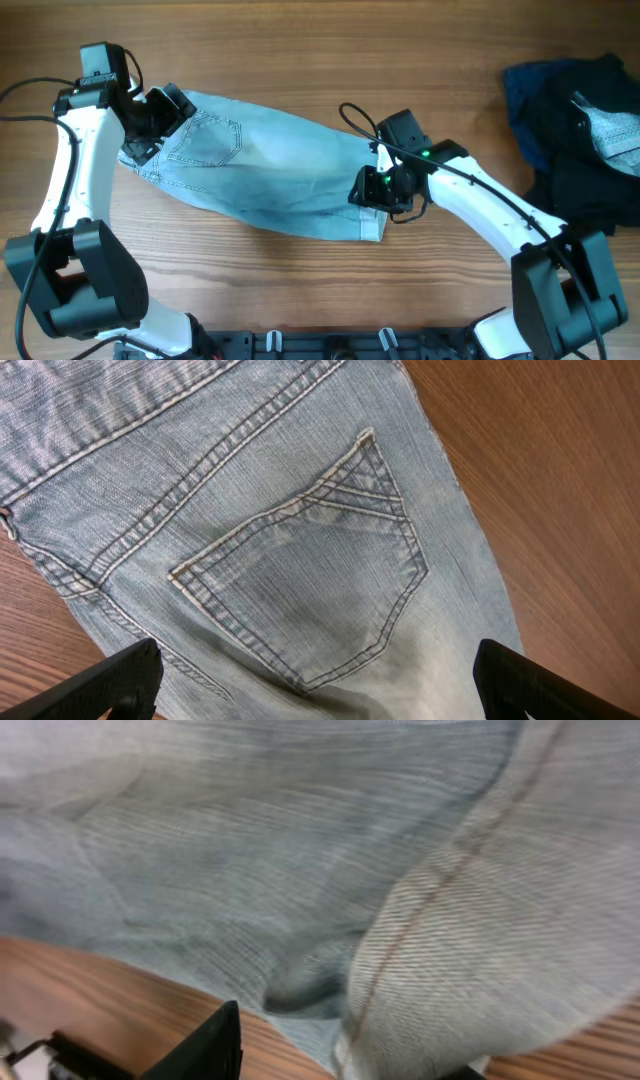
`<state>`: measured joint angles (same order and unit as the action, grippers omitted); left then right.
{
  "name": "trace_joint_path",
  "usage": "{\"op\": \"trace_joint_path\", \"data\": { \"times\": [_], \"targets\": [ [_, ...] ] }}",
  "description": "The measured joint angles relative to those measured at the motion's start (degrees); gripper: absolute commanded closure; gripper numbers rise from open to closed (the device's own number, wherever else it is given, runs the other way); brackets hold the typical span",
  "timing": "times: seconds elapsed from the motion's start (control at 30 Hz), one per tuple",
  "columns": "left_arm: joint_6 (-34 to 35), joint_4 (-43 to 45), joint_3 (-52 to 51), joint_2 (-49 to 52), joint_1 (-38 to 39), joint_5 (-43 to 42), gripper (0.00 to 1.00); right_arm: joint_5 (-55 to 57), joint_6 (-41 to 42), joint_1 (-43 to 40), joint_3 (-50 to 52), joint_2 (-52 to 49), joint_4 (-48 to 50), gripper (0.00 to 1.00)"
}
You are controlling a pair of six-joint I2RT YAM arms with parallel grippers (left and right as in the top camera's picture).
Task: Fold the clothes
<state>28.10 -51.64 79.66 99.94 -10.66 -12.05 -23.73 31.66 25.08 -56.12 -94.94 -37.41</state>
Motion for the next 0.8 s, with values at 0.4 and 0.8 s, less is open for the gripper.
{"op": "trace_joint_path", "data": {
  "times": [0.4,0.8],
  "targets": [
    [0.00,-0.44,0.00,0.00,0.00,0.04,0.00,-4.81,0.22,0.00,0.28,3.74,-5.88,0.96],
    [0.00,-0.20,0.00,0.00,0.00,0.15,0.00,-5.46,2.01,0.00,1.92,13.84,-13.38,0.96]
  ]
}}
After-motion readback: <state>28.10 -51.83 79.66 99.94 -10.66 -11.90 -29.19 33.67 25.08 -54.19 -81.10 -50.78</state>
